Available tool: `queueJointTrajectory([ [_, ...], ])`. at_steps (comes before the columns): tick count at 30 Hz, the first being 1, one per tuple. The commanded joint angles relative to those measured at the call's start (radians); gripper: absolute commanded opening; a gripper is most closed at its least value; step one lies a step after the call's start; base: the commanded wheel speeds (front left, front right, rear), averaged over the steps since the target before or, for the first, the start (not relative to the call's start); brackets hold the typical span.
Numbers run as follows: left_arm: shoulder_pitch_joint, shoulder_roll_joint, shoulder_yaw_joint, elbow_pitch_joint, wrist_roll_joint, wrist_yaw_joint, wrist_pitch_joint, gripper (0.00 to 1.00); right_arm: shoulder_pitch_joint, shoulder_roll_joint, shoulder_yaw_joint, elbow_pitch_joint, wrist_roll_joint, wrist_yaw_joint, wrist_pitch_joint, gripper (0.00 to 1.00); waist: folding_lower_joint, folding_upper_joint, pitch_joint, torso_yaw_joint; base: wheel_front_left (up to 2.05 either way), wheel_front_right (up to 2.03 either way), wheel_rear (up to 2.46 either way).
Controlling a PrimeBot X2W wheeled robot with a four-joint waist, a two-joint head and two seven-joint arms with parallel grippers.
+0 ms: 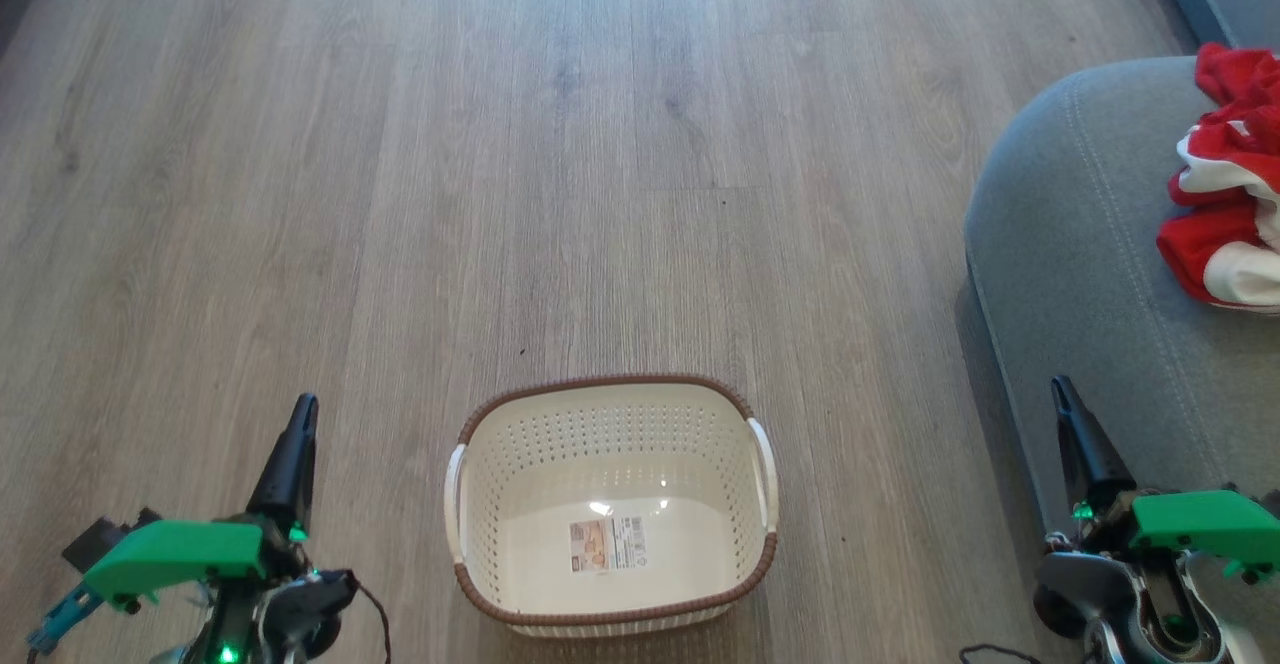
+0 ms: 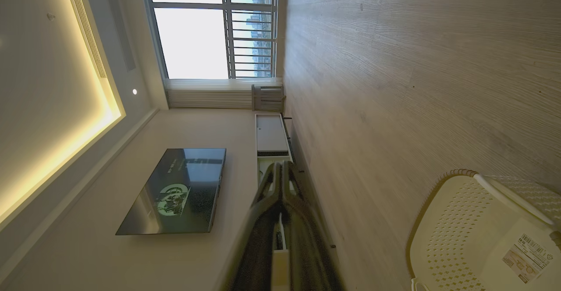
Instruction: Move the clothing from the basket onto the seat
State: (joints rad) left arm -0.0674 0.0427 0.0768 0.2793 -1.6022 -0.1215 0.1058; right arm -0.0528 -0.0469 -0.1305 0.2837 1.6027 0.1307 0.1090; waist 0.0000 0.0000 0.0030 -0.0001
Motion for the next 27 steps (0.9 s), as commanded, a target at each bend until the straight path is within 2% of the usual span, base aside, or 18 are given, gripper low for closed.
queueJointTrajectory([
  [1,-0.041,0.008,0.037,-0.034,-0.006,-0.009,0.008,0.00,-0.055,-0.003,0.016,-0.039,0.006,0.000,0.004,0.00,0.0000,0.0000,0.000,0.000,0.00,0.00,0.00],
  [27,-0.041,0.008,0.037,-0.034,-0.006,-0.009,0.008,0.00,-0.055,-0.003,0.017,-0.039,0.006,0.000,0.004,0.00,0.0000,0.0000,0.000,0.000,0.00,0.00,0.00],
])
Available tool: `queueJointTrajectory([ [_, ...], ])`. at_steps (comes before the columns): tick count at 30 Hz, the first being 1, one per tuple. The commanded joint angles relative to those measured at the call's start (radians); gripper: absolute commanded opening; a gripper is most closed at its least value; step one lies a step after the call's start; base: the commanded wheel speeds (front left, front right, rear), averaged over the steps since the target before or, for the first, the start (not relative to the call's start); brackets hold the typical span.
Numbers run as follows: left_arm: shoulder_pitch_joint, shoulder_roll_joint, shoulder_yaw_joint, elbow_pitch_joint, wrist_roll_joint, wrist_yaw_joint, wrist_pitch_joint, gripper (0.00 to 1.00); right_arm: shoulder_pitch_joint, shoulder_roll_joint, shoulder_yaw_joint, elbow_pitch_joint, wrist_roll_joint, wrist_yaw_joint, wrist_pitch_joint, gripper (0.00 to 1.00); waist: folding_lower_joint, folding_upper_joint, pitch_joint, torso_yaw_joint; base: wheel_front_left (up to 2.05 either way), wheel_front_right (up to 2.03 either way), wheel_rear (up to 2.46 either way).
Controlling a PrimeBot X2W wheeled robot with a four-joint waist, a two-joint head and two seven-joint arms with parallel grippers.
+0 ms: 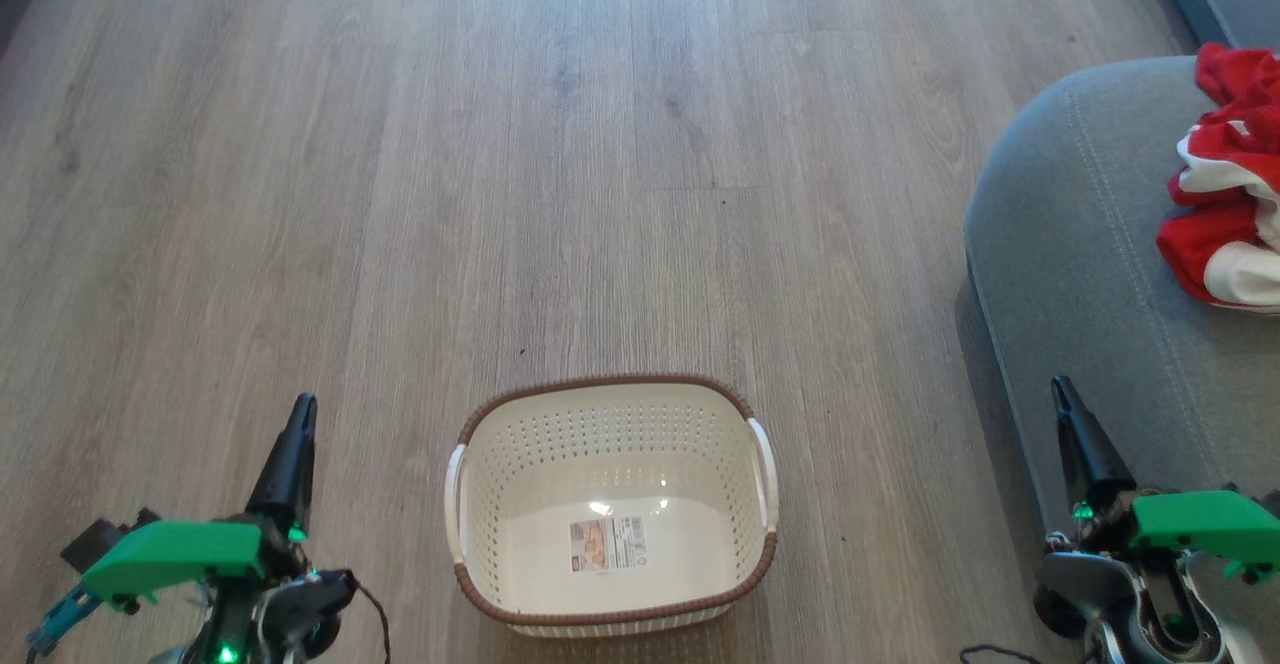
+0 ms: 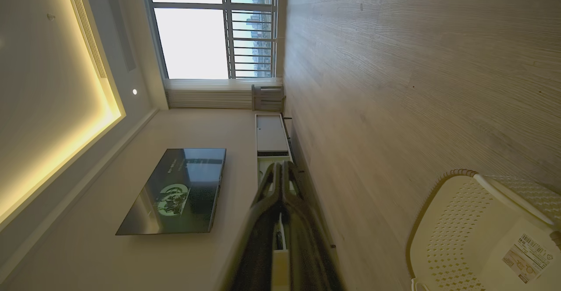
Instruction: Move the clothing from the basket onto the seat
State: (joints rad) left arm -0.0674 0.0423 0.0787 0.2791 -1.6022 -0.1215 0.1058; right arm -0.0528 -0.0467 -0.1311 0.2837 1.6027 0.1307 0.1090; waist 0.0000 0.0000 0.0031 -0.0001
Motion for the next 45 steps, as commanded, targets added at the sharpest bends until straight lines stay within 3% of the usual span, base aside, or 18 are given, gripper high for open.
queueJointTrajectory([
  [1,-0.041,0.008,0.035,-0.034,-0.006,-0.009,0.008,0.00,-0.055,-0.004,0.017,-0.039,0.006,0.000,0.004,0.00,0.0000,0.0000,0.000,0.000,0.00,0.00,0.00],
  [45,-0.041,0.008,0.035,-0.034,-0.006,-0.009,0.007,0.00,-0.055,-0.004,0.017,-0.039,0.006,0.000,0.004,0.00,0.0000,0.0000,0.000,0.000,0.00,0.00,0.00],
])
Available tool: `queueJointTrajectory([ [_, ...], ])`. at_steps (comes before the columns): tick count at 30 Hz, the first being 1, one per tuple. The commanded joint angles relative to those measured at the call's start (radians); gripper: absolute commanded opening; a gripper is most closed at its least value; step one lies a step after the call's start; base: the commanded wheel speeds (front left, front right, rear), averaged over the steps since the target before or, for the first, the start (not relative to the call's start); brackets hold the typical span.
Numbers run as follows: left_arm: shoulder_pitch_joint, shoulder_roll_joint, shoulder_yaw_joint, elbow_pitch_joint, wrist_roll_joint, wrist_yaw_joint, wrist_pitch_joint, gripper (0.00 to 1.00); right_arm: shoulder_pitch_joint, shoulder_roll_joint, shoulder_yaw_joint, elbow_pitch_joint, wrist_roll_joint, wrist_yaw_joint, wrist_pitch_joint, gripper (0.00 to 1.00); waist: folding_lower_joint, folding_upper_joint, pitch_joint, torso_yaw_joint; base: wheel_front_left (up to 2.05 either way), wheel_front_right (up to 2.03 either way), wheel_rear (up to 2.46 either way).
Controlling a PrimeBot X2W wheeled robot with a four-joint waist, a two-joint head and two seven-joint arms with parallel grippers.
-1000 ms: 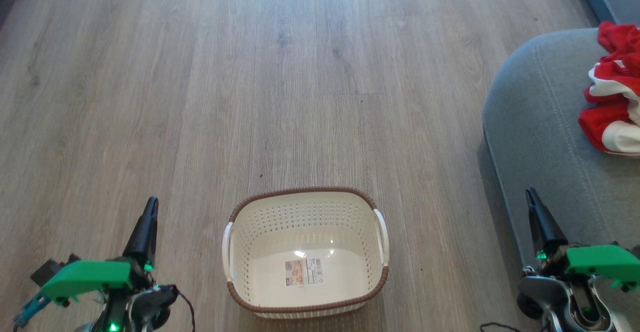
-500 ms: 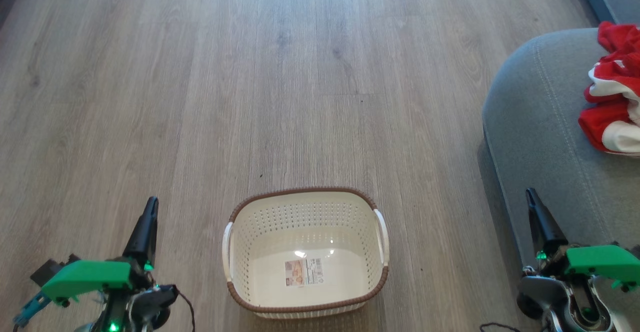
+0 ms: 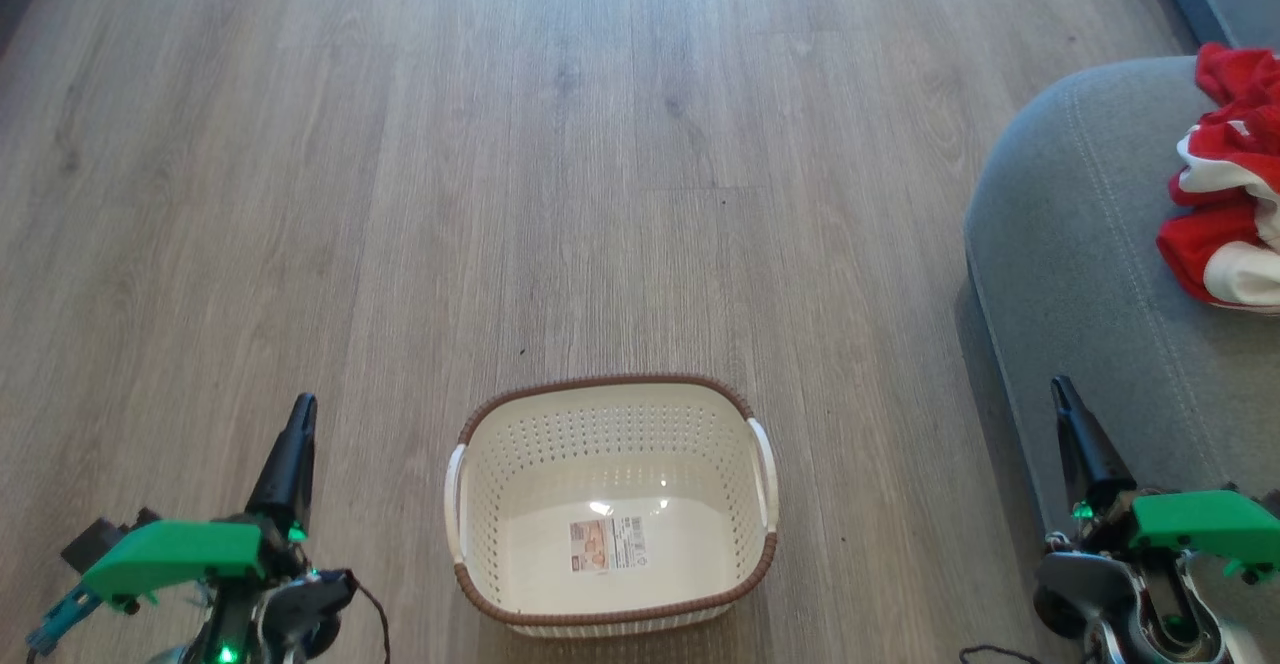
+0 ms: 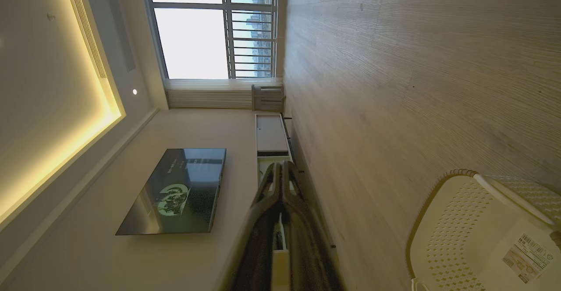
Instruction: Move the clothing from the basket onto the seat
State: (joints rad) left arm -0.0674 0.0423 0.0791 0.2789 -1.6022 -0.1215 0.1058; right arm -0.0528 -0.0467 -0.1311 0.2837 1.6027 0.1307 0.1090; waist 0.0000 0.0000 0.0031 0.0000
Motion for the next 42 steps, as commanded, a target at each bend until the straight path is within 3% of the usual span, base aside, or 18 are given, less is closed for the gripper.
queueJointTrajectory([
  [1,-0.041,0.008,0.035,-0.034,-0.006,-0.009,0.007,0.00,-0.055,-0.004,0.017,-0.039,0.006,0.000,0.004,0.00,0.0000,0.0000,0.000,0.000,0.00,0.00,0.00],
  [42,-0.041,0.008,0.035,-0.034,-0.007,-0.009,0.007,0.00,-0.055,-0.004,0.017,-0.039,0.006,0.000,0.004,0.00,0.0000,0.0000,0.000,0.000,0.00,0.00,0.00],
])
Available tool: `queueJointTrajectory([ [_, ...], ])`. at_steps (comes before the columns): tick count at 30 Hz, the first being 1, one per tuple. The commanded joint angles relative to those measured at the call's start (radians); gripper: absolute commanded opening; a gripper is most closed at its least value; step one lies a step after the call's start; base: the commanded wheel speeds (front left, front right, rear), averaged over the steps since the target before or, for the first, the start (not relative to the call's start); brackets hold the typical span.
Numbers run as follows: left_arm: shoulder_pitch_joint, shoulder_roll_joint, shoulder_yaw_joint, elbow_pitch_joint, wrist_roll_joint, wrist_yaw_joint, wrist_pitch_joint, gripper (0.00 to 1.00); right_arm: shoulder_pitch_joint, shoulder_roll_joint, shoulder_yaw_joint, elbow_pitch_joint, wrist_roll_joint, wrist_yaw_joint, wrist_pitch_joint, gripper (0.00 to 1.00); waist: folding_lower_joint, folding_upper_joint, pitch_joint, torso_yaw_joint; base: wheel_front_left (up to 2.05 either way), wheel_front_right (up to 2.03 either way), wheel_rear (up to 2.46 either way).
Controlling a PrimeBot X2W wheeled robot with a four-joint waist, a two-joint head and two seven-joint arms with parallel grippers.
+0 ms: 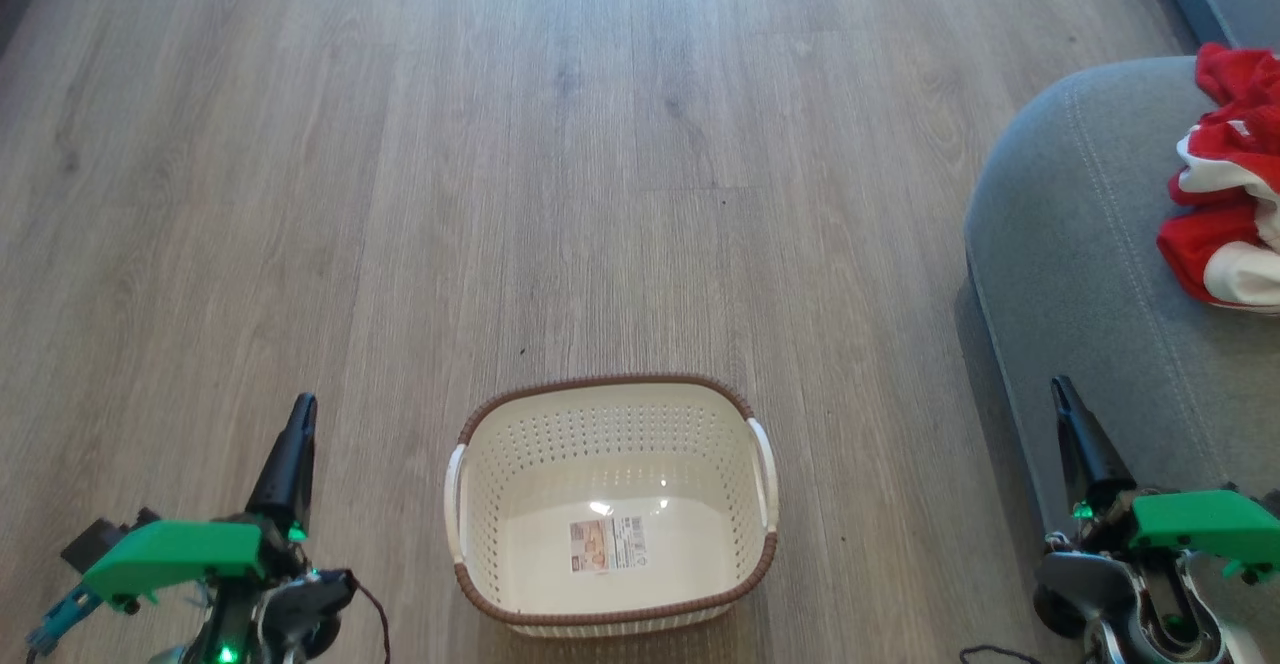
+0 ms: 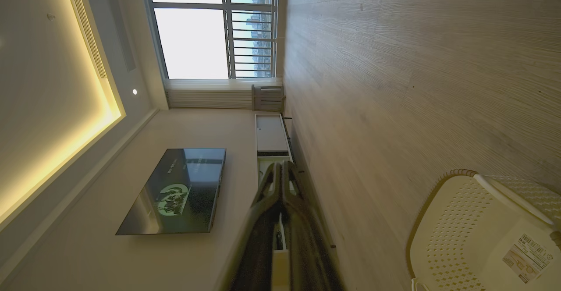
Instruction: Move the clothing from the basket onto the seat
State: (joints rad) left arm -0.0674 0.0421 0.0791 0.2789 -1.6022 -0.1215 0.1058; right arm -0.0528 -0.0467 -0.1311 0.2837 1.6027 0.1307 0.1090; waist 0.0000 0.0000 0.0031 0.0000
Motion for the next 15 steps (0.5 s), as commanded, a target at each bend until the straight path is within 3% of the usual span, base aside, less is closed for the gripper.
queueJointTrajectory([
  [1,-0.041,0.008,0.035,-0.034,-0.007,-0.009,0.007,0.00,-0.055,-0.004,0.017,-0.039,0.006,0.000,0.004,0.00,0.0000,0.0000,0.000,0.000,0.00,0.00,0.00],
  [15,-0.041,0.008,0.035,-0.034,-0.007,-0.009,0.007,0.00,-0.055,-0.004,0.017,-0.039,0.006,0.000,0.004,0.00,0.0000,0.0000,0.000,0.000,0.00,0.00,0.00],
])
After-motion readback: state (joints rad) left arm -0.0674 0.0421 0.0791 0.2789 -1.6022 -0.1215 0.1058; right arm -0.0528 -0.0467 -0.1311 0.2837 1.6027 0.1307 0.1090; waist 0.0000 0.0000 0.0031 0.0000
